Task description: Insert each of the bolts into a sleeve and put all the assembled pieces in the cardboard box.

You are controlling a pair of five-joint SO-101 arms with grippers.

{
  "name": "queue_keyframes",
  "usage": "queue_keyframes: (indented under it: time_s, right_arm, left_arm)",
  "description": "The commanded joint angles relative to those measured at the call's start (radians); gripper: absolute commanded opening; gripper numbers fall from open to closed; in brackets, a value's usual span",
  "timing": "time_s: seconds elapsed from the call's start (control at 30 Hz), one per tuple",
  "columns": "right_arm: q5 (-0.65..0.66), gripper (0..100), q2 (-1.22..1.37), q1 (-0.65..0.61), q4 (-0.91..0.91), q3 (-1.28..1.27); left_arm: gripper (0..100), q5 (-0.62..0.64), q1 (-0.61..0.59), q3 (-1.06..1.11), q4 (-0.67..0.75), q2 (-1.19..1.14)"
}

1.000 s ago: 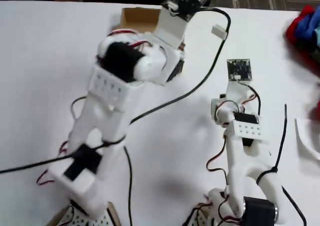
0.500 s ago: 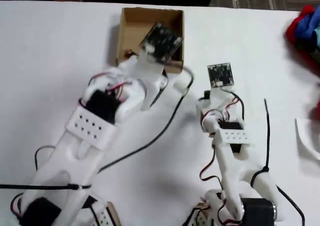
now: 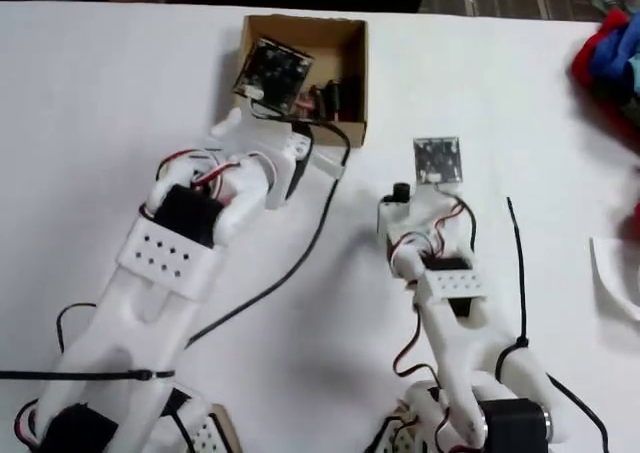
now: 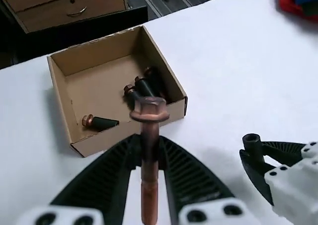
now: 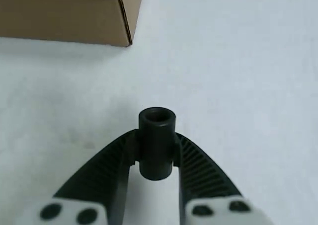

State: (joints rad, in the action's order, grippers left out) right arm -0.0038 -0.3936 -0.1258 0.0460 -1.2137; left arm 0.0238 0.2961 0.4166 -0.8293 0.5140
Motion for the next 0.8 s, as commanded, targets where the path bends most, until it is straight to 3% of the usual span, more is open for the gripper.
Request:
queue_keyframes:
  time_s: [0.0,0.1,0.17,0.33,0.53,0.67,0.77]
  right_arm:
    - [-0.002,2.0,-0.045,-0.01,-0.375,-0.127]
    - [0.077,2.0,-0.036,-0.008,-0.765,-0.272]
    - [0.086,2.0,-0.036,-0.008,-0.898,-0.324]
    - [0.006,2.0,-0.038,-0.025,-0.858,-0.321]
    - [-0.02,2.0,-0.036,-0.131,-0.852,-0.327]
    - [-0.02,2.0,-0.036,-0.14,-0.858,-0.327]
    - [-0.02,2.0,-0.036,-0.14,-0.88,-0.325]
  left_arm:
    - [2,0.064,-0.002,-0.004,0.044,0.051]
    - [2,0.066,-0.002,0.001,0.072,0.052]
    - [2,0.066,-0.006,-0.007,0.072,0.06]
    - [3,0.055,-0.009,0.013,0.055,0.061]
    - [2,-0.133,0.005,0.021,0.104,0.06]
    - [2,-0.051,0.002,0.03,0.265,0.052]
    - [2,0.104,0.012,0.054,0.391,0.049]
